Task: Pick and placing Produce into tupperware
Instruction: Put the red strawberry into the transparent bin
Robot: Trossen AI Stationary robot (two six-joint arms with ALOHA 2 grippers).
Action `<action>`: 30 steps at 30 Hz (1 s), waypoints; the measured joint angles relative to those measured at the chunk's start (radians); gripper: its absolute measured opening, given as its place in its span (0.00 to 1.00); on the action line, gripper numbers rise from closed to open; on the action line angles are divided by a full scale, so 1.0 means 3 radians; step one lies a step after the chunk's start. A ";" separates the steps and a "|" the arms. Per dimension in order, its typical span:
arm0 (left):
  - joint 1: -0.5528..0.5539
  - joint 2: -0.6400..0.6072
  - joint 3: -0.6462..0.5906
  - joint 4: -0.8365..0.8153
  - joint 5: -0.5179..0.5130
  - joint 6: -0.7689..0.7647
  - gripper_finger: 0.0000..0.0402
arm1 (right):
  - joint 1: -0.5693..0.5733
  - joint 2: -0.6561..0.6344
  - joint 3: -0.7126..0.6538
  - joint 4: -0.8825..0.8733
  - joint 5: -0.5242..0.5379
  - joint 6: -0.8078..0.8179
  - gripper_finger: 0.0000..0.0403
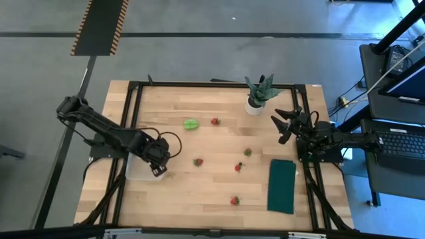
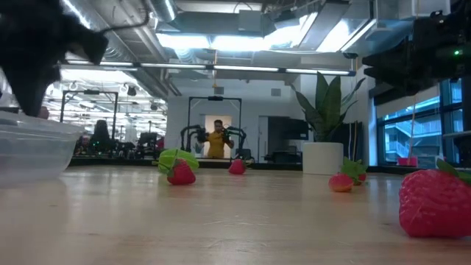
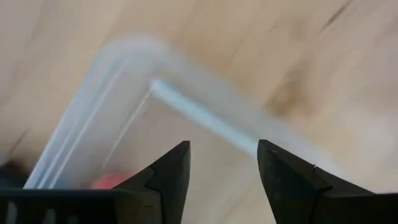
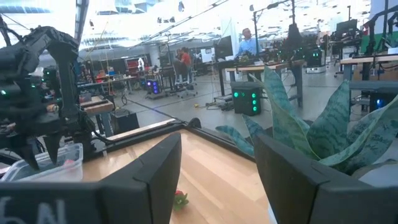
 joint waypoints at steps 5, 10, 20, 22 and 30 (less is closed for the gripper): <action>0.0068 0.0000 0.0296 0.0145 -0.0045 0.0222 0.46 | 0.0001 0.0000 0.0000 0.0043 0.0000 -0.0007 0.51; 0.0196 0.0013 0.0482 0.0618 -0.0175 0.0690 0.52 | 0.0001 0.0000 0.0000 0.0074 0.0000 -0.0008 0.51; 0.0496 0.0237 0.0528 0.1594 -0.0135 0.1027 0.75 | 0.0001 0.0000 0.0000 0.0136 -0.0001 -0.0013 0.51; 0.0511 0.0243 0.0528 0.1673 -0.0136 0.1030 0.76 | 0.0001 0.0000 0.0000 0.0137 -0.0001 -0.0011 0.51; 0.0703 0.0309 0.0528 0.1871 -0.0116 0.1111 0.75 | 0.0001 0.0000 0.0000 0.0134 -0.0001 -0.0021 0.51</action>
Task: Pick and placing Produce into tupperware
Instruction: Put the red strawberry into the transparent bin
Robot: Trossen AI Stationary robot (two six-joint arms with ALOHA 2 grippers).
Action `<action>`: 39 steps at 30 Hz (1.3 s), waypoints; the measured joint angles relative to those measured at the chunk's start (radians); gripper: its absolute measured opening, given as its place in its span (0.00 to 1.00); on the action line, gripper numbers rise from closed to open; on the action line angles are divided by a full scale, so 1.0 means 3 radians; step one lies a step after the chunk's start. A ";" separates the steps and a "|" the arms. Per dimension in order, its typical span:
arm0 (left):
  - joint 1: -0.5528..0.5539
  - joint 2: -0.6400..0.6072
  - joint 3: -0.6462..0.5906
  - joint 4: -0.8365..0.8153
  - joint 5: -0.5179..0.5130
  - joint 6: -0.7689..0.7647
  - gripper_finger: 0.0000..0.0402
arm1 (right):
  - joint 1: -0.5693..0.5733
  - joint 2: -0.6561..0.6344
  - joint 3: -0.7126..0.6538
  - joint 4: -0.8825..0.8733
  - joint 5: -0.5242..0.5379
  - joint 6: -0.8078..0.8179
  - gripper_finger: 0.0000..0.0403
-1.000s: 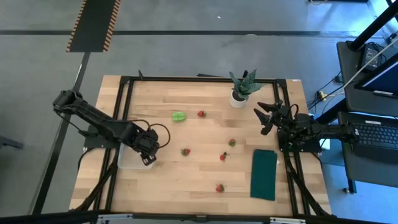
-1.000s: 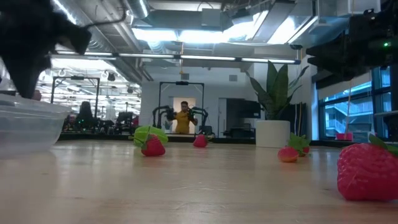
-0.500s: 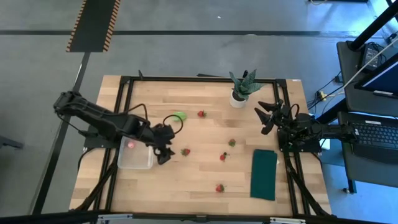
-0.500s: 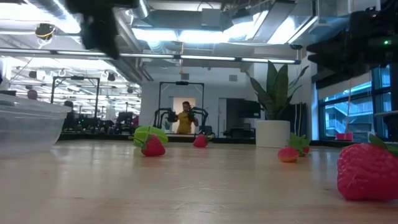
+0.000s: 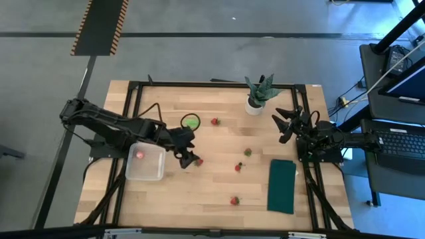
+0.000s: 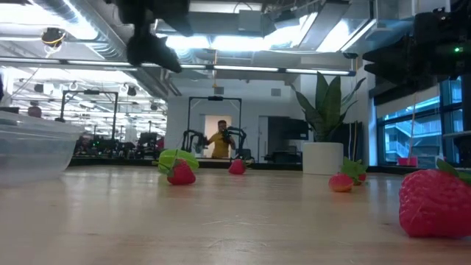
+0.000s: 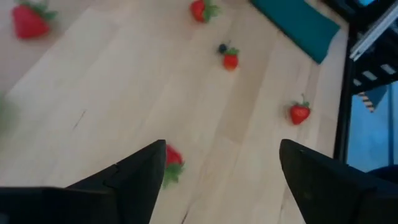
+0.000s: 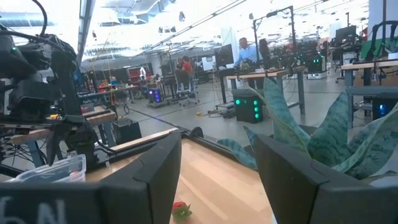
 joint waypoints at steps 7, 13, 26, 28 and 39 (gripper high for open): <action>0.0102 0.0476 0.0335 -0.0198 0.0165 0.0764 0.75 | 0.0000 0.0000 0.0000 -0.0004 0.0001 -0.0007 0.51; 0.0183 0.0998 0.0777 -0.1057 0.0235 0.0900 0.75 | 0.0000 0.0001 0.0000 -0.0005 0.0001 -0.0007 0.51; 0.0196 0.1479 0.1026 -0.1135 0.0247 0.1242 0.75 | 0.0000 0.0001 0.0000 -0.0011 0.0000 -0.0004 0.51; 0.0196 0.1536 0.1026 -0.1137 0.0290 0.1242 0.75 | 0.0000 0.0001 0.0000 -0.0007 0.0000 0.0002 0.51; 0.0177 0.1597 0.1026 -0.1080 0.0305 0.1079 0.75 | 0.0000 0.0001 0.0000 0.0001 0.0001 0.0015 0.51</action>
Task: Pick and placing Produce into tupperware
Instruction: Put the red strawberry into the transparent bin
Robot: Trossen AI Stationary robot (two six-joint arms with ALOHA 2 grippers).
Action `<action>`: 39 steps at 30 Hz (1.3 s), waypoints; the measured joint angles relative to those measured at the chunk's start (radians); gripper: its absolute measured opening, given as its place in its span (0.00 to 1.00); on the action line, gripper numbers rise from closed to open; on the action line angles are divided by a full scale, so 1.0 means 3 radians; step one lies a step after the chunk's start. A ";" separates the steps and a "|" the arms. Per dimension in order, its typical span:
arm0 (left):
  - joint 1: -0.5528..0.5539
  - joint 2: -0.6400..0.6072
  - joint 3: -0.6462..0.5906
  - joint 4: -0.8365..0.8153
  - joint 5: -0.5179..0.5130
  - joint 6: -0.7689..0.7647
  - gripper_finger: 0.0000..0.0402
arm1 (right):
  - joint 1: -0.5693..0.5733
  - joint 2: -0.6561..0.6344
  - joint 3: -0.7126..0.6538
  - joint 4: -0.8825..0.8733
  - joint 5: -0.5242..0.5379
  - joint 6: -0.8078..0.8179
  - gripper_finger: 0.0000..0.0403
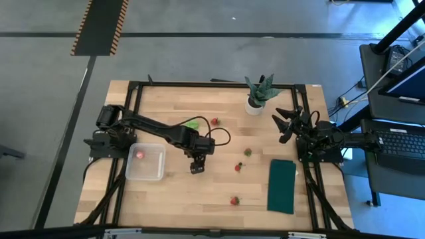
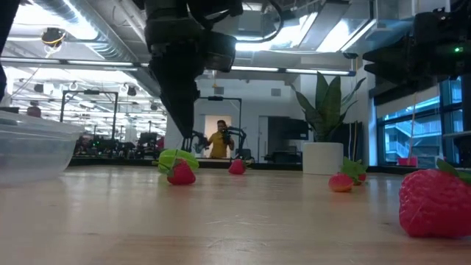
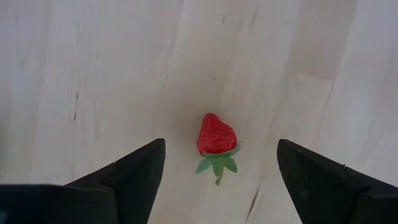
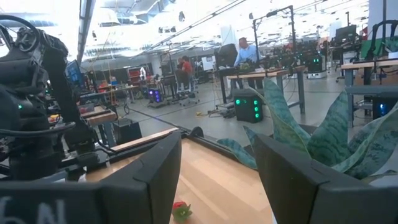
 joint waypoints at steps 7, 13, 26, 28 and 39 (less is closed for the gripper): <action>-0.0052 0.0261 -0.0004 -0.0019 -0.0009 -0.0010 0.75 | 0.0000 0.0000 0.0000 0.0019 0.0001 -0.0008 0.51; -0.0083 0.0417 -0.0003 0.0023 0.0003 -0.0014 0.75 | 0.0000 0.0000 0.0000 0.0032 -0.0003 -0.0017 0.51; -0.0056 0.0467 -0.0003 0.0027 -0.0076 -0.0037 0.63 | 0.0000 0.0000 0.0000 0.0036 -0.0001 -0.0017 0.51; -0.0056 0.0467 -0.0003 0.0027 -0.0084 -0.0036 0.61 | 0.0000 0.0000 0.0000 0.0036 0.0000 -0.0017 0.51; -0.0057 0.0467 -0.0003 0.0028 -0.0116 -0.0063 0.49 | 0.0000 0.0000 0.0000 0.0038 0.0000 -0.0017 0.51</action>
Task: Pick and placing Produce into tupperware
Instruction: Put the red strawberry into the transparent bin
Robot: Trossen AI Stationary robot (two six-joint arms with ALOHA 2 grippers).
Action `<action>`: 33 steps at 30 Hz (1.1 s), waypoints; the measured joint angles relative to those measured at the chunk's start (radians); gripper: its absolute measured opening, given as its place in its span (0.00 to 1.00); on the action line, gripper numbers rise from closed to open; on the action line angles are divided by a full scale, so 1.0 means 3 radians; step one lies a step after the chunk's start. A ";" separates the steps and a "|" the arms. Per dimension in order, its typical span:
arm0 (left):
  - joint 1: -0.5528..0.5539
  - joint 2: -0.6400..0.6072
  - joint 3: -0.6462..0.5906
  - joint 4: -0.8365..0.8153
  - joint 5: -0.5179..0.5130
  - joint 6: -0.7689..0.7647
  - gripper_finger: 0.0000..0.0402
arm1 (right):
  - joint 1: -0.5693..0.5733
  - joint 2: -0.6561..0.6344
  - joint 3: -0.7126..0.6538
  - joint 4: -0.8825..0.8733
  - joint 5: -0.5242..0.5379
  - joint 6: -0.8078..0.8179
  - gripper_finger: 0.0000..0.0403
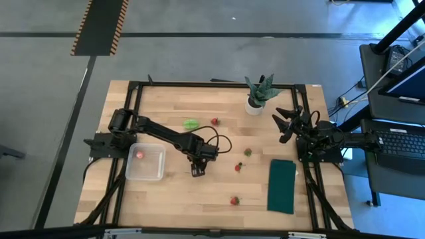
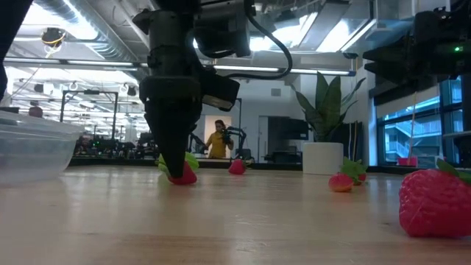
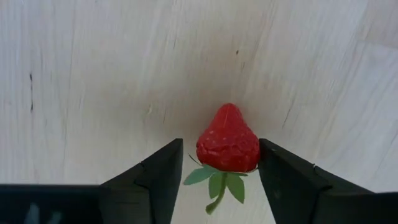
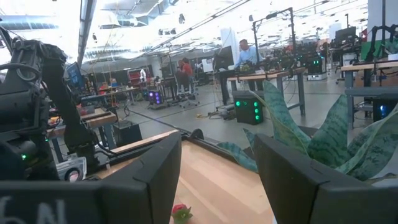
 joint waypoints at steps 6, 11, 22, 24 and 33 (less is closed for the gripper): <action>0.0000 -0.0001 0.0000 0.0000 0.0000 -0.0057 0.39 | 0.0000 0.0000 0.0000 0.0001 -0.0001 0.0000 0.51; 0.0000 -0.0004 0.0000 0.0001 0.0000 -0.0057 0.31 | 0.0000 0.0000 0.0000 0.0001 -0.0001 0.0000 0.51; 0.0000 -0.0005 0.0000 0.0051 0.0000 -0.0056 0.36 | 0.0000 0.0000 0.0000 0.0001 0.0000 -0.0002 0.51; 0.0000 -0.0005 0.0000 0.0050 0.0000 -0.0056 0.35 | 0.0000 0.0000 0.0000 0.0001 0.0000 -0.0004 0.51; 0.0000 -0.0199 -0.0001 0.0057 -0.0028 -0.0056 0.35 | 0.0000 0.0000 0.0000 0.0000 0.0000 -0.0009 0.51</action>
